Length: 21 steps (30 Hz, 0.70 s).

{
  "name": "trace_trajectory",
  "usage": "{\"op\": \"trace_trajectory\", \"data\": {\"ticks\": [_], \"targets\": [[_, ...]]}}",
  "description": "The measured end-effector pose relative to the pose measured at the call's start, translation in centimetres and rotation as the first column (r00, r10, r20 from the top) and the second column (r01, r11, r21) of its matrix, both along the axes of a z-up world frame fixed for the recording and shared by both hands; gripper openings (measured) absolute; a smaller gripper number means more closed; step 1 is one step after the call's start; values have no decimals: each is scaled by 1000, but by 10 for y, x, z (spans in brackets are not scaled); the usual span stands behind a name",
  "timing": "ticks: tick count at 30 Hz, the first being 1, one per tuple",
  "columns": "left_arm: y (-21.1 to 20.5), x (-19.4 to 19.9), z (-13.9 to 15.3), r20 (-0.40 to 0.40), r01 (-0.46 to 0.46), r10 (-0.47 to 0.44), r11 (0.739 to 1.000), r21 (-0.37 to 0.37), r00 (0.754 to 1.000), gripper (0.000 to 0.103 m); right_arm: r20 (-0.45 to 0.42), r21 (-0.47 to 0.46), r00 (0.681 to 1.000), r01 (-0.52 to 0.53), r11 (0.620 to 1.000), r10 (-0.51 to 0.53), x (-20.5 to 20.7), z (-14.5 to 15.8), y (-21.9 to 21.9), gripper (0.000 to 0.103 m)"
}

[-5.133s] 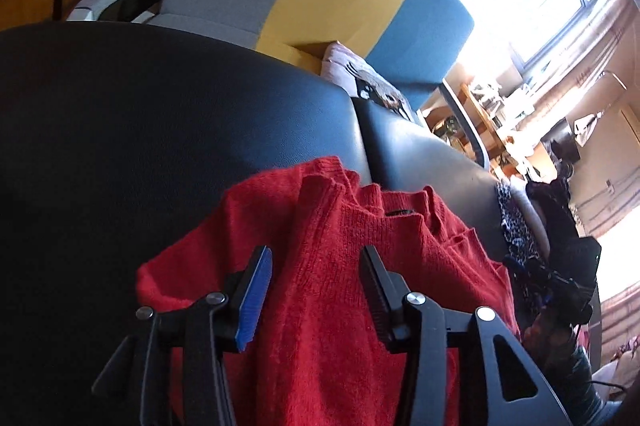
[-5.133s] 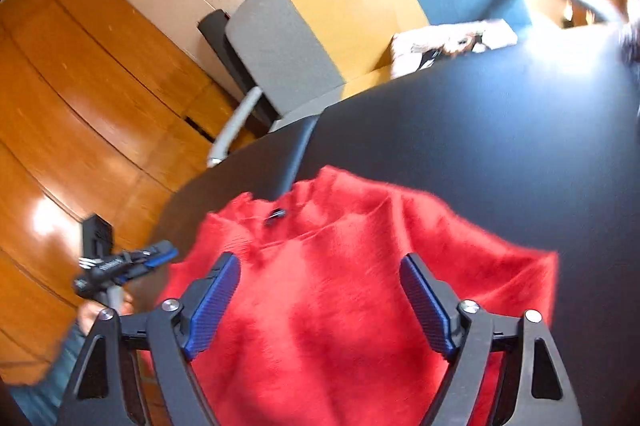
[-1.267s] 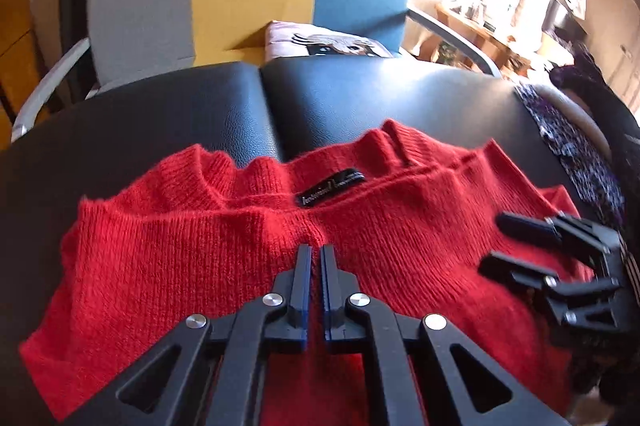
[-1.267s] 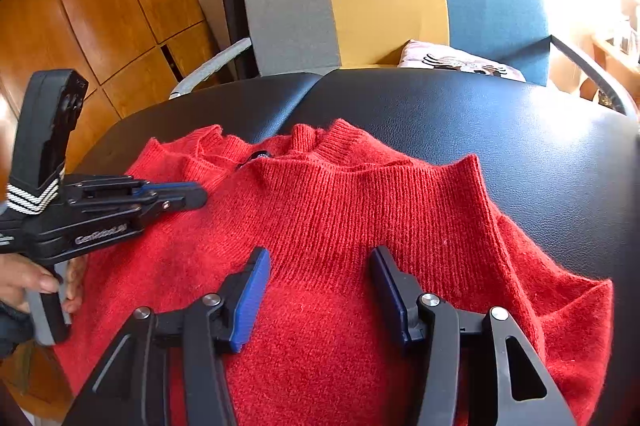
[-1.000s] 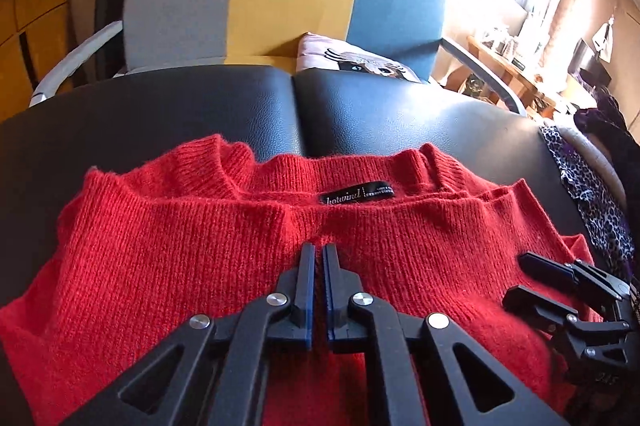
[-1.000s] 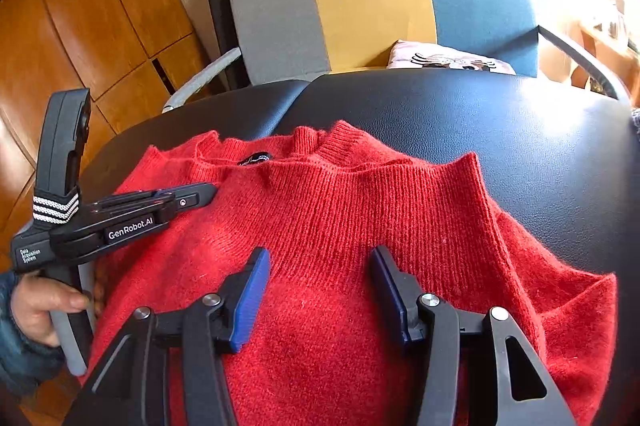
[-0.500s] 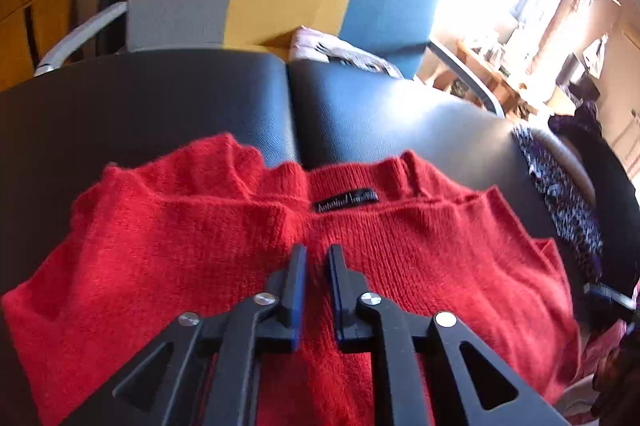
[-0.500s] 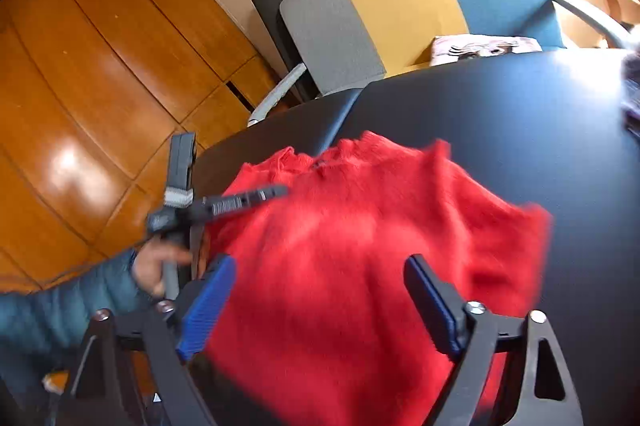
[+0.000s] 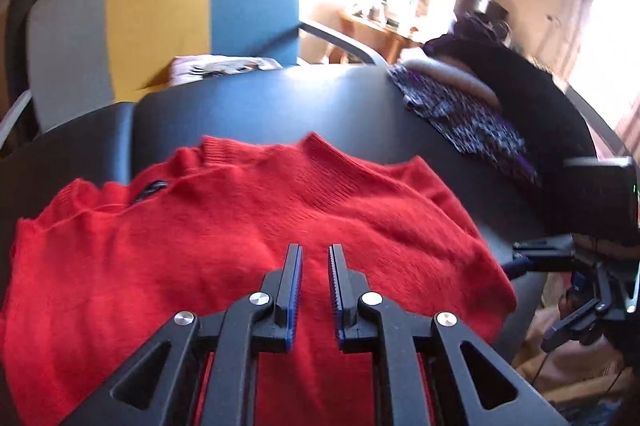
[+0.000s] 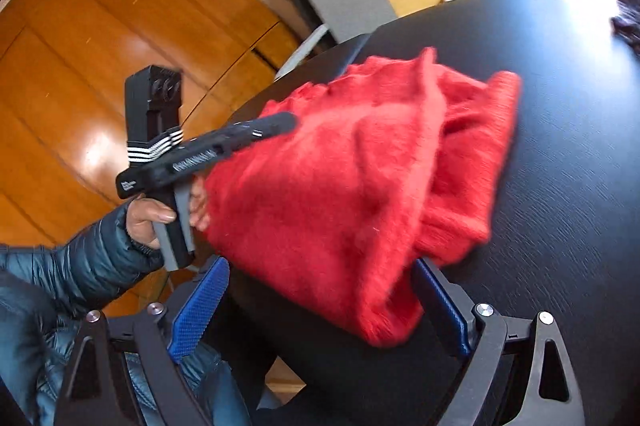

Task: Fold clothes

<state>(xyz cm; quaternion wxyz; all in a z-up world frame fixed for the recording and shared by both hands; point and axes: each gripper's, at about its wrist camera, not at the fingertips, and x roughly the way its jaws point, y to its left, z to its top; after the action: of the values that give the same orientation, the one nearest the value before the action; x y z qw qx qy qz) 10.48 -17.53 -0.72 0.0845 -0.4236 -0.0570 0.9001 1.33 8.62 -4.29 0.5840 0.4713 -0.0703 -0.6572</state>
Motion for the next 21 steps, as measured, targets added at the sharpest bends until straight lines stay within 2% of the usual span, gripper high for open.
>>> {"op": "trace_trajectory", "data": {"ticks": [3, 6, 9, 12, 16, 19, 21], "targets": [[14, -3, -11, 31, 48, -47, 998, -32, 998, 12, 63, -8, 987, -150, 989, 150, -2, -3, -18, 94], [13, -6, -19, 61, 62, -61, 998, -23, 996, 12, 124, -26, 947, -295, 955, 296, -3, -6, -37, 95], [1, -14, -24, 100, 60, -64, 997, 43, 993, 14, 165, 19, 870, -474, 881, 464, 3, -5, -47, 96], [0, -13, -28, 94, 51, -58, 996, 77, 994, 14, 199, 133, 820, -565, 814, 537, 4, -9, -46, 96], [0, -11, -34, 81, 39, -48, 992, 119, 996, 14, 209, 140, 842, -530, 837, 498, -7, -6, -33, 95], [-6, -11, -32, 78, 15, -27, 987, 158, 997, 14, 168, 116, 910, -401, 909, 380, -17, -1, -20, 95], [-7, -10, -26, 79, -4, -10, 985, 173, 997, 14, 126, 118, 945, -316, 941, 302, -19, 7, -8, 96]]}}
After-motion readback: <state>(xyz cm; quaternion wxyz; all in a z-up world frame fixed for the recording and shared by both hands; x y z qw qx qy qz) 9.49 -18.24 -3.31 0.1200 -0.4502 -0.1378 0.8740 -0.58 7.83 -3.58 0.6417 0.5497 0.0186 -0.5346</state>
